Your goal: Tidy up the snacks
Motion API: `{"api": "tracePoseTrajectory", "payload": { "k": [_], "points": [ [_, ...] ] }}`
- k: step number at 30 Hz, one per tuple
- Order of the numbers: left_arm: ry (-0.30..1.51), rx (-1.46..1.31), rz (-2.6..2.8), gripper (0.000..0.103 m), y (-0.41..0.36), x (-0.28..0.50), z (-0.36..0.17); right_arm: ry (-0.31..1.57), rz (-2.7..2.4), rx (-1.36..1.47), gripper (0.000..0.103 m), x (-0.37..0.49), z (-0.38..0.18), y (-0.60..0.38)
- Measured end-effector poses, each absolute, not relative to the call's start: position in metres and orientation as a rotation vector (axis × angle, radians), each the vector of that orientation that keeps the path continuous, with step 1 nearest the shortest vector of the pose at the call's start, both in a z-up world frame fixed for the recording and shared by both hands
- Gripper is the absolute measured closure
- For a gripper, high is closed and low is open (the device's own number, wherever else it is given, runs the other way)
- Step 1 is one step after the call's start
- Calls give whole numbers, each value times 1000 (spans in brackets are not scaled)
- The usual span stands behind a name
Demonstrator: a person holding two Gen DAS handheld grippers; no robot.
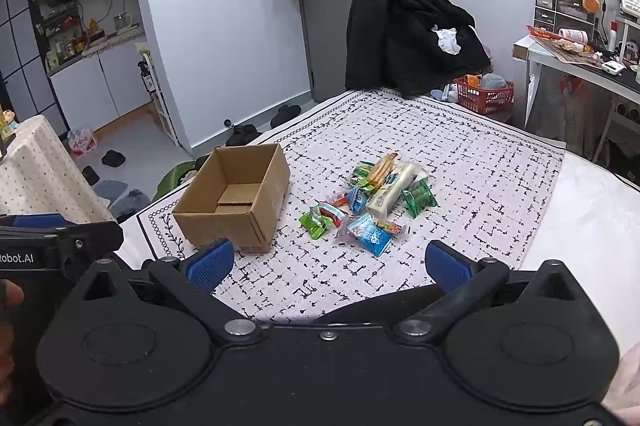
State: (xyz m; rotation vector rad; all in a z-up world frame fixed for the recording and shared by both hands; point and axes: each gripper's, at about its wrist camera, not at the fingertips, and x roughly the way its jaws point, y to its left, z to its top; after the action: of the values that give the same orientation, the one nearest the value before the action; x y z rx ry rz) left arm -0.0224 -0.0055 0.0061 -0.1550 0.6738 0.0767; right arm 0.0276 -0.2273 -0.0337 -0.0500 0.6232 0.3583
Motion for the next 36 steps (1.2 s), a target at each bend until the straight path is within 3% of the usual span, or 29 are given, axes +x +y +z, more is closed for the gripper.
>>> {"api": "tracePoseTrajectory", "payload": {
  "k": [36],
  "points": [
    [692, -139, 54, 0, -13, -23, 0, 628, 357, -52, 0, 29, -40, -233]
  ]
}}
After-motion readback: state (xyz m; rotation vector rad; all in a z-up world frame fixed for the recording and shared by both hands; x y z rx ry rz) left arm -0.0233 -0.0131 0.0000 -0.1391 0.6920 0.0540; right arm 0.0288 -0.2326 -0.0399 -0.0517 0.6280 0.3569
